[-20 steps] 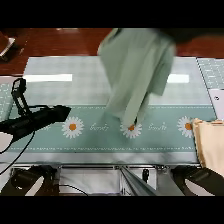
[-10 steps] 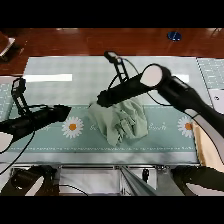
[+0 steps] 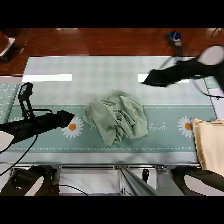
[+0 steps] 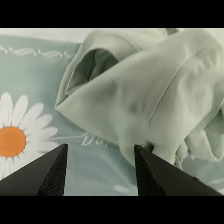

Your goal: Fold the shirts.

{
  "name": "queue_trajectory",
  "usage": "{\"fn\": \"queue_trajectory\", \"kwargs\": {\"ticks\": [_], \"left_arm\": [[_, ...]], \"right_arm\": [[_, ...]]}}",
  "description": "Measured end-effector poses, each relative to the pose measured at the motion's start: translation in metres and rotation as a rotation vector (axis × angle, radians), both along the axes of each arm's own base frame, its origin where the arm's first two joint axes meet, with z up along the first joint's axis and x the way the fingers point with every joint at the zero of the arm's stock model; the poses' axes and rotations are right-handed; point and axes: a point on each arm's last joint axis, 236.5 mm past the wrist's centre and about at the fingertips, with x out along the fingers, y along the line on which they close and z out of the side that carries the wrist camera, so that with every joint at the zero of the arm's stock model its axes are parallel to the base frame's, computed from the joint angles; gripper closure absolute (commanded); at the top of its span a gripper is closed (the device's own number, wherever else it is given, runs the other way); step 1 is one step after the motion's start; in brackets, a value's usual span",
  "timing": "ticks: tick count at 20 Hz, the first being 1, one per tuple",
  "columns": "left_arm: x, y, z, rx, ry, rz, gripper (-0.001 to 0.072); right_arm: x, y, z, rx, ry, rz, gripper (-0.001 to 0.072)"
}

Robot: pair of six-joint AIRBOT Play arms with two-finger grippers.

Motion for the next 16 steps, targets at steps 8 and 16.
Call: {"fn": "queue_trajectory", "kwargs": {"ticks": [8,16], "left_arm": [[0.004,-0.063,-0.023,-0.181,0.096,-0.209,0.0198],[0.024,-0.1,-0.079,-0.259,0.239,-0.302,0.0515]], "right_arm": [[-0.101,-0.108,-0.096,0.014,0.233,-0.347,0.0302],[-0.167,-0.049,-0.159,0.019,0.407,-0.209,0.0302]]}}
